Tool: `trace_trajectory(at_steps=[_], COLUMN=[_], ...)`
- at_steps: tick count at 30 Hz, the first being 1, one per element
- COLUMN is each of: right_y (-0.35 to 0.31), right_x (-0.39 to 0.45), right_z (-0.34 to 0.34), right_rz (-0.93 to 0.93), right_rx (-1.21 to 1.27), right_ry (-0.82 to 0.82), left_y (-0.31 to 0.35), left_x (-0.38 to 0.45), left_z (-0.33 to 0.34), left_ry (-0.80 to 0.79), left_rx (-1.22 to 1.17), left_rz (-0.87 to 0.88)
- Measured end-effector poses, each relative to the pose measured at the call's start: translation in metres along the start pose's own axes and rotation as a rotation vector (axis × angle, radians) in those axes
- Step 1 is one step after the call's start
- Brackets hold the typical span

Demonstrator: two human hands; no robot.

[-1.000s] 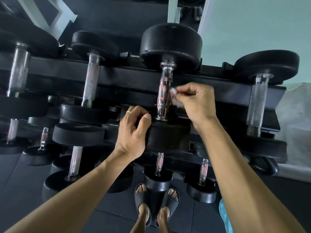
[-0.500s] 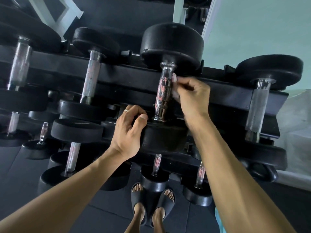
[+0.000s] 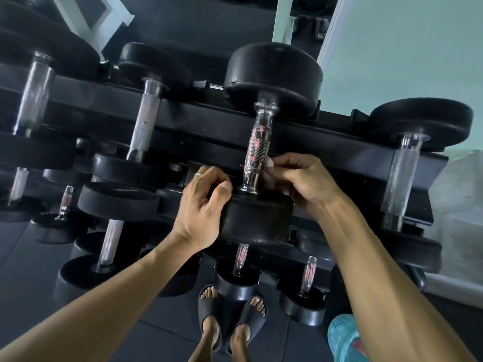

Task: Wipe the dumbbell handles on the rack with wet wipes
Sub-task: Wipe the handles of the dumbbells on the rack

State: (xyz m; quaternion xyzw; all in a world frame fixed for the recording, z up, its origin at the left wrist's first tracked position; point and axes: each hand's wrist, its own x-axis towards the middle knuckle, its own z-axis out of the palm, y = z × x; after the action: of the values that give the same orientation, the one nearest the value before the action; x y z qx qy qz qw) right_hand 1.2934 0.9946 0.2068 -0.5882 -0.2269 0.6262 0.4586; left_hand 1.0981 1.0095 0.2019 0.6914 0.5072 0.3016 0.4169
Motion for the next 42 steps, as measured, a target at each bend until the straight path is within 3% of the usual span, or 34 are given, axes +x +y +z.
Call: trace_trajectory(at_steps=[4,7,9,11,15,16,20,25,31,35,40,42], right_y=[-0.009,0.006,0.01,0.002,-0.012,-0.01,0.0,-0.023,-0.006,-0.013,-0.005,-0.005], right_x=[0.023,0.01,0.001,-0.001,0.012,0.014,0.007,0.024,0.007,0.021,0.017,0.021], right_z=[0.006,0.003,-0.004,-0.006,-0.008,-0.008,-0.007,-0.002,-0.01,-0.005,-0.002,-0.008], right_rz=[-0.048,-0.062,0.006,0.057,0.084,0.105,0.232,0.055,0.202,0.139,0.219,0.257], right_rx=[0.363,0.05,-0.026,0.082,0.656,0.677,0.363,0.781,0.323,0.564,0.264,0.263], right_ry=[0.124,0.009,-0.078,-0.106,-0.03,-0.038,-0.143,-0.054,-0.23,-0.197,-0.289,-0.289], left_y=[0.001,0.002,0.002,0.002,0.002,0.002,0.001,0.0,0.0,0.001,0.001,0.001], left_x=[-0.001,-0.001,0.0,-0.001,-0.002,-0.002,-0.002,-0.002,-0.001,-0.001,-0.002,-0.002], left_z=[0.001,0.0,0.0,0.0,0.0,0.0,0.0,0.0,0.0,0.0,-0.001,0.0], left_ry=[0.0,-0.006,-0.006,-0.008,0.007,0.01,0.006,0.002,0.004,0.002,0.002,0.005], left_rx=[0.001,0.005,0.014,0.019,0.003,0.004,0.0,0.009,0.018,0.028,0.037,0.037], left_rz=[-0.01,-0.018,-0.016,-0.022,-0.013,-0.011,-0.012,0.01,0.017,0.018,0.02,0.017])
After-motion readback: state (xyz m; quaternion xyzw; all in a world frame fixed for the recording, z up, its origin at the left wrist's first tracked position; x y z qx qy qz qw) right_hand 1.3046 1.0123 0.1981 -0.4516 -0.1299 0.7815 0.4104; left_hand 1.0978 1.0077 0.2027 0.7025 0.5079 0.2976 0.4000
